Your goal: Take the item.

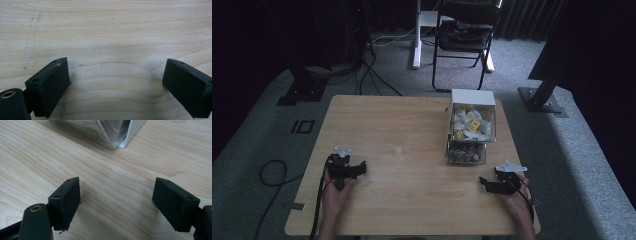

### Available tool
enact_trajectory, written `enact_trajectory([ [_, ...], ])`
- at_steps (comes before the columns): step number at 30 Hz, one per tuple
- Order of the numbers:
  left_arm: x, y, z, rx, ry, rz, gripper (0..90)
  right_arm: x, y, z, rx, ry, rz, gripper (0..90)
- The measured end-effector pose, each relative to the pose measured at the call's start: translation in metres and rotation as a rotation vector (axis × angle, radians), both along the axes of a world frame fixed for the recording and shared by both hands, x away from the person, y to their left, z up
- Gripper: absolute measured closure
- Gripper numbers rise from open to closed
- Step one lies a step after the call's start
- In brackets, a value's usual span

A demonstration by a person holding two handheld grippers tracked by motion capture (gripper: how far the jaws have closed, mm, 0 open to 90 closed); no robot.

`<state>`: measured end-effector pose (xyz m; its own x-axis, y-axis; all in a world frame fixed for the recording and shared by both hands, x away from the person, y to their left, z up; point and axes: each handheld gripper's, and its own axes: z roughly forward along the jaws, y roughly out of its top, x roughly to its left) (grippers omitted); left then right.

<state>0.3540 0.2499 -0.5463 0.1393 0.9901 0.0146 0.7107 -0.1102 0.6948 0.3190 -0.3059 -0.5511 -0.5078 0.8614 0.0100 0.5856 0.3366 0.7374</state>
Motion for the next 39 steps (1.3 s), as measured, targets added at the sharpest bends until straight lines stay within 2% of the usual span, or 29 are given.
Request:
enact_trajectory([
  [7, 0.000, 0.000, 0.000, 0.000, 0.000, 0.000, 7.7, -0.001, 0.001, 0.000, 0.001, 0.001, -0.004, 23.8],
  [8, 0.000, 0.000, 0.000, 0.000, 0.000, 0.000, 7.7, -0.002, 0.001, 0.001, 0.000, 0.003, -0.009, 25.1],
  [9, 0.000, 0.000, 0.000, 0.000, 0.000, 0.000, 7.7, -0.003, 0.001, 0.002, -0.002, 0.003, -0.023, 30.1],
  [10, 0.000, 0.000, 0.000, 0.000, 0.000, 0.000, 7.8, -0.003, 0.001, 0.002, -0.002, 0.003, -0.023, 30.1],
  [11, 0.000, 0.000, 0.000, 0.000, -0.001, 0.000, 7.7, -0.004, 0.002, 0.003, -0.010, -0.005, -0.021, 33.4],
  [14, 0.000, 0.000, 0.000, 0.000, 0.000, 0.000, 7.7, -0.007, 0.003, 0.004, -0.010, -0.013, -0.012, 34.9],
  [17, 0.000, 0.000, 0.000, 0.000, 0.000, 0.000, 7.8, -0.012, 0.005, 0.009, -0.006, -0.046, -0.007, 37.2],
  [30, 0.000, 0.000, 0.000, 0.000, 0.000, 0.000, 7.7, -0.022, 0.011, 0.021, -0.011, -0.095, 0.009, 37.6],
  [39, 0.000, 0.000, 0.000, 0.000, 0.000, 0.000, 7.7, -0.028, 0.019, 0.035, -0.003, -0.148, 0.022, 37.9],
])
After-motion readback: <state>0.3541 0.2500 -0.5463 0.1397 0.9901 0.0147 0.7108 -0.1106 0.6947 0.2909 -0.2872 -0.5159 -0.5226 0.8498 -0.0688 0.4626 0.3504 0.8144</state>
